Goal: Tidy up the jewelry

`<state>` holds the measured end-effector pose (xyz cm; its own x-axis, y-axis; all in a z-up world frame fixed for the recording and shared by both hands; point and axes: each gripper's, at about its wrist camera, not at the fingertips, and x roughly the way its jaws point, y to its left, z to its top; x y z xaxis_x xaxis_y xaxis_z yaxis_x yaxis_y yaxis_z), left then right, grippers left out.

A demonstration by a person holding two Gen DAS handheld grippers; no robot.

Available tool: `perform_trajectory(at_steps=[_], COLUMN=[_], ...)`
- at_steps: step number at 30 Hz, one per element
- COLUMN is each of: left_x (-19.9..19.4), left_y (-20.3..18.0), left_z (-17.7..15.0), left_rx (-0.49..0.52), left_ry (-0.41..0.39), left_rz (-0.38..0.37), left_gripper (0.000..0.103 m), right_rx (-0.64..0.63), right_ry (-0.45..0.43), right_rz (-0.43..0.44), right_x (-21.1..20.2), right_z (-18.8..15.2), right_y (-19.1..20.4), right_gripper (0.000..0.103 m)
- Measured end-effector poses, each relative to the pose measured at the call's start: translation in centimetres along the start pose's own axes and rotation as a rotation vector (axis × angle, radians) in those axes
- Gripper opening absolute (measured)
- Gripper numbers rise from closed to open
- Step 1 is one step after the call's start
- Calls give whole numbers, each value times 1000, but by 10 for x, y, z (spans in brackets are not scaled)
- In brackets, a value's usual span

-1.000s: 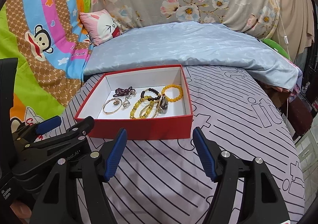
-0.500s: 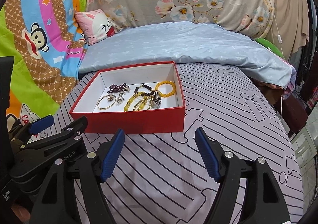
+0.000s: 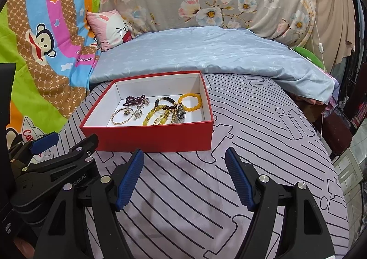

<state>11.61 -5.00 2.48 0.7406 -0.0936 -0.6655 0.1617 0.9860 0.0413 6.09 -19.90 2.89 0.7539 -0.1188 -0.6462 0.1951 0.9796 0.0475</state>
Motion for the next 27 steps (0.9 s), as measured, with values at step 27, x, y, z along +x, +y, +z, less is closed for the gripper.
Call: perform_trajectory(at_steps=[27], left_x=[-2], left_y=[1], left_z=[-5], left_rx=[-12], left_ry=[10], left_rz=[-2], left_gripper=[77], right_rx=[-3], right_ry=[0], right_rz=[-9], right_x=[0], right_z=[-2], right_y=[0], right_gripper=[72])
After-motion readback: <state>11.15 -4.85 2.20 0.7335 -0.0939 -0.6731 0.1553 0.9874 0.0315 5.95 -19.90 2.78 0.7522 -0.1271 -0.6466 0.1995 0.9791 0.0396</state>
